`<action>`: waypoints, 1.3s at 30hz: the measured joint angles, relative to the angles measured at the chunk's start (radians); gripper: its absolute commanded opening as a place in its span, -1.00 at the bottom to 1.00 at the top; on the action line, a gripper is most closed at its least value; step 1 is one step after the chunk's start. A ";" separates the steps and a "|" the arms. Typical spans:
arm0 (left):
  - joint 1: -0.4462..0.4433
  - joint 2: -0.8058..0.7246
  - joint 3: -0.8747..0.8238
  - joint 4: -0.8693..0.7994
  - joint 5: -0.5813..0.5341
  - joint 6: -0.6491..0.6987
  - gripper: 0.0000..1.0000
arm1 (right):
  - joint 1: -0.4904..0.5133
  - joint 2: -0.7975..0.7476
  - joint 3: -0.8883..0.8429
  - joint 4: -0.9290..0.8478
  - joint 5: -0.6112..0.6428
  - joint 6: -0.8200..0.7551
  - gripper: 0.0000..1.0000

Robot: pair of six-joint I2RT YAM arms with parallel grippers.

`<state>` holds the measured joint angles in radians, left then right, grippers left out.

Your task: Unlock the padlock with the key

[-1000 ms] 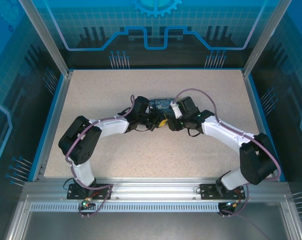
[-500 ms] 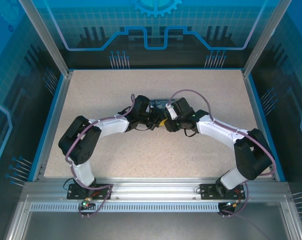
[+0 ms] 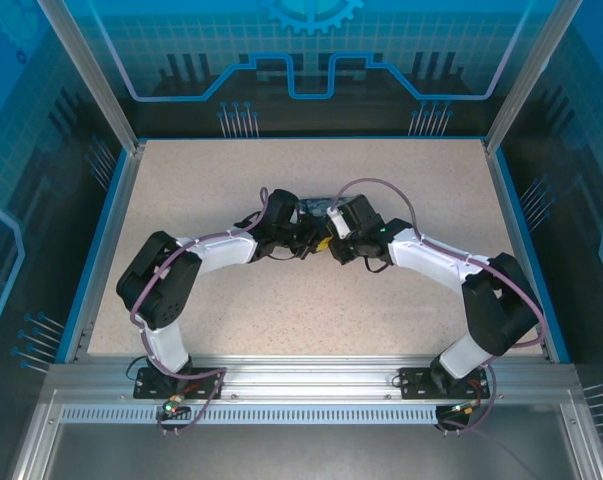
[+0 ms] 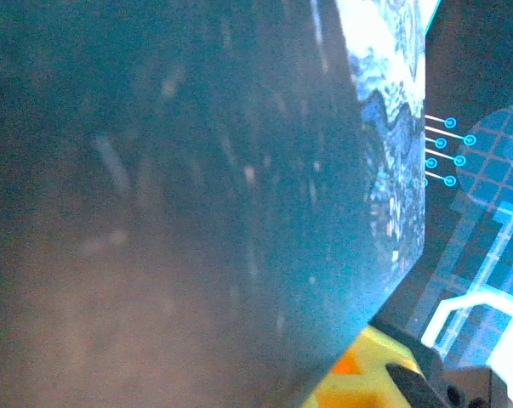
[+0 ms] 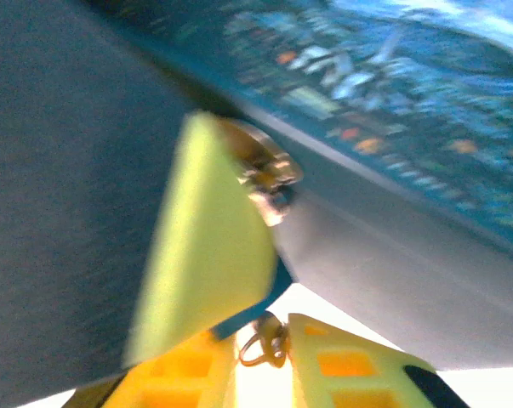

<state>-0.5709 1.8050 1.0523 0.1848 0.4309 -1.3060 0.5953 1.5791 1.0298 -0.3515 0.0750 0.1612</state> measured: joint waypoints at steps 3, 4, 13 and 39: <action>0.000 0.000 0.000 -0.004 -0.001 0.000 -1.00 | 0.000 0.007 0.006 -0.010 -0.002 -0.003 -0.84; 0.001 0.000 0.000 -0.005 -0.001 0.000 -1.00 | -0.003 0.007 0.007 -0.011 -0.007 -0.003 -0.86; 0.000 0.000 -0.008 0.014 0.001 0.000 -1.00 | -0.086 0.007 0.007 -0.013 -0.237 0.034 -0.30; -0.002 0.000 -0.040 0.071 0.004 0.000 -1.00 | -0.230 -0.193 -0.133 0.115 -0.467 0.227 -0.18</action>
<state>-0.5724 1.8050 1.0122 0.2558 0.4347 -1.3060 0.3649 1.3861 0.8970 -0.2367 -0.3916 0.3878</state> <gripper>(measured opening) 0.121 0.429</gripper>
